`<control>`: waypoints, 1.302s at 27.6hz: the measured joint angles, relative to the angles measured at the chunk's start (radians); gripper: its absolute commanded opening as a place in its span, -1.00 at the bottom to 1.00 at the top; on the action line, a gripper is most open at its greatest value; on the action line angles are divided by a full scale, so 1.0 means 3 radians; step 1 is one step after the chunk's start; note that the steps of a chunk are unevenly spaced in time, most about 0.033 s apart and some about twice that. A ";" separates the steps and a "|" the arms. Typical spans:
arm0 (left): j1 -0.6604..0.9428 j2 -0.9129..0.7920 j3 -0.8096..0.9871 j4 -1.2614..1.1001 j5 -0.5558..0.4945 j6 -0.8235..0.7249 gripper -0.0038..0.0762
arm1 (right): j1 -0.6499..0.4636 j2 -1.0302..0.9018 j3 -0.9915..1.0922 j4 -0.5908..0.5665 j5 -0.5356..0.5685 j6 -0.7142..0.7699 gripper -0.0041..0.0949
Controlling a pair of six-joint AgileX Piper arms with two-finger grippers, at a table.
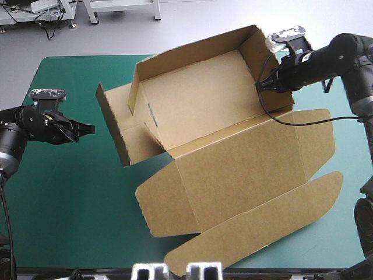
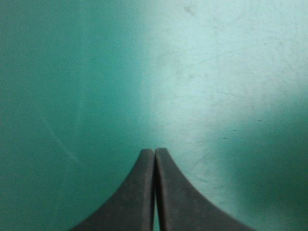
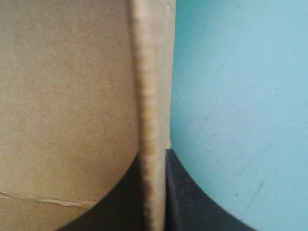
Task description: Fold the box
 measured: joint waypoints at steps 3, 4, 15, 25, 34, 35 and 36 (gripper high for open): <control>0.0000 0.0000 0.0216 -0.0801 -0.0042 0.0696 -0.93 | -0.0297 -0.0016 0.0000 0.0154 0.0000 -0.0008 -0.96; 0.0000 0.0000 0.0282 -0.1287 -0.0034 0.1104 -0.93 | -0.0374 -0.0016 0.0000 0.0188 0.0000 -0.0040 -0.96; 0.0000 0.0000 0.0312 -0.3169 0.0181 0.2525 -0.93 | -0.0401 -0.0016 0.0000 0.0294 0.0000 -0.0125 -0.96; 0.0000 0.0000 0.0315 -0.4197 0.0961 0.2856 -0.93 | -0.0401 -0.0016 0.0000 0.0225 0.0000 -0.0125 -0.96; -0.0329 0.0000 0.0304 -0.4465 0.0983 0.2882 -0.92 | -0.0291 -0.0016 0.0000 -0.0069 0.0000 0.0029 -0.96; -0.0395 0.0000 0.0289 -0.4477 0.0983 0.2912 -0.91 | -0.0255 -0.0016 0.0000 -0.0158 0.0000 0.0066 -0.96; -0.0456 0.0000 0.0266 -0.4481 0.0986 0.2939 -0.90 | -0.0203 -0.0016 0.0001 -0.0230 0.0000 0.0104 -0.96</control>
